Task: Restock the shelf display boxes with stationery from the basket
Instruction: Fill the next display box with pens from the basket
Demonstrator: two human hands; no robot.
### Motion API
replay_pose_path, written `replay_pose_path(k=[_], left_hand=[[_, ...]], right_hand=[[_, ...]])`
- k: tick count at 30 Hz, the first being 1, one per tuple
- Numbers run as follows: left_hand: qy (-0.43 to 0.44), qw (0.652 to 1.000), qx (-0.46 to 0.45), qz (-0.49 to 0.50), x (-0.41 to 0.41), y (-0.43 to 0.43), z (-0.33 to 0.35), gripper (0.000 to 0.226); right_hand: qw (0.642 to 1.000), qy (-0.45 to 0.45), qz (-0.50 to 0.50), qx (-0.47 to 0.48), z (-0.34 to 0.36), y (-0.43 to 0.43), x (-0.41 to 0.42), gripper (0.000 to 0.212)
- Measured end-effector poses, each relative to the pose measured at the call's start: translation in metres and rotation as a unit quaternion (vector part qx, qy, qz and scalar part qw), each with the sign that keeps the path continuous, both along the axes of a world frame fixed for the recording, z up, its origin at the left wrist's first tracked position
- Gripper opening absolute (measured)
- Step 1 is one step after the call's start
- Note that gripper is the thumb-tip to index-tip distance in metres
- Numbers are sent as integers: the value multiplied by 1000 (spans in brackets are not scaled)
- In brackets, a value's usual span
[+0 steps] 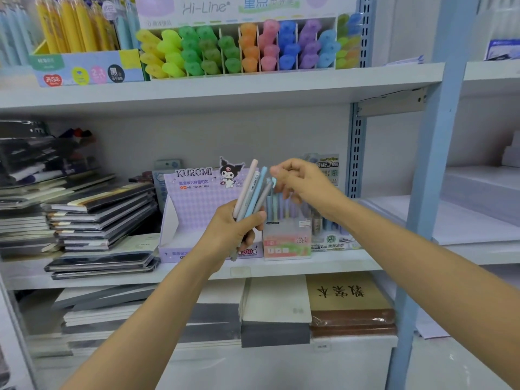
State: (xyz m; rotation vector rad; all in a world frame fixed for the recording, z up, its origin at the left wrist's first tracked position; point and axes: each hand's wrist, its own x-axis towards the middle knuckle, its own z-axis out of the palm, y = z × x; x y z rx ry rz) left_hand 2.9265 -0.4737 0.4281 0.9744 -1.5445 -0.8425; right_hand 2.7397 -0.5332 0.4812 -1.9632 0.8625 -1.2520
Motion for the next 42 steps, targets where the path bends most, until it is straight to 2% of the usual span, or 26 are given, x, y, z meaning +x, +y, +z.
replay_pose_path(k=[2,5,9,12,14,15,17,19,21,24,26,28,34,37,39,42], left_hand=[[-5,1000,-2,-9,-5,2,2,12],[-6,1000,-1,-27,-9,6,3,14],[52,997,37,-41,-4,12,7,24],[111,991,62,-32,-1,15,11,26],[141,988,57,-1,1,15,13,16],[156,986,52,20,1,16,15,13],[185,980,43,54,1,17,18,19],[215,974,28,69,0,19,21,26],[244,968,13,61,-3,21,23,24],[272,962,23,30,-11,24,21,21],[281,959,41,25,-16,24,18,22],[278,959,54,29,-19,23,15,17],[230,972,39,26,-20,22,11,34],[184,981,22,56,-19,20,11,28],[153,986,12,71,-21,18,11,17],[116,991,-12,63,-26,15,11,9]], right_hand=[[998,6,53,22,0,10,3,23],[997,-29,66,21,1,16,1,11],[987,-149,42,34,7,17,-17,5],[981,-186,34,38,4,18,-28,7],[985,-156,42,54,-1,21,-34,10],[991,-112,49,62,-3,22,-38,13],[994,32,76,66,-10,26,-47,18],[982,149,104,52,-20,31,-50,22],[982,146,110,39,-29,35,-46,26],[991,34,122,41,-39,40,-37,24],[989,19,137,47,-44,43,-33,21],[984,40,161,59,-51,45,-28,19],[972,84,202,90,-51,49,-25,21],[983,97,151,36,-43,50,-21,20],[996,23,88,-9,-33,51,-14,25],[995,-89,43,-32,-15,51,-2,27]])
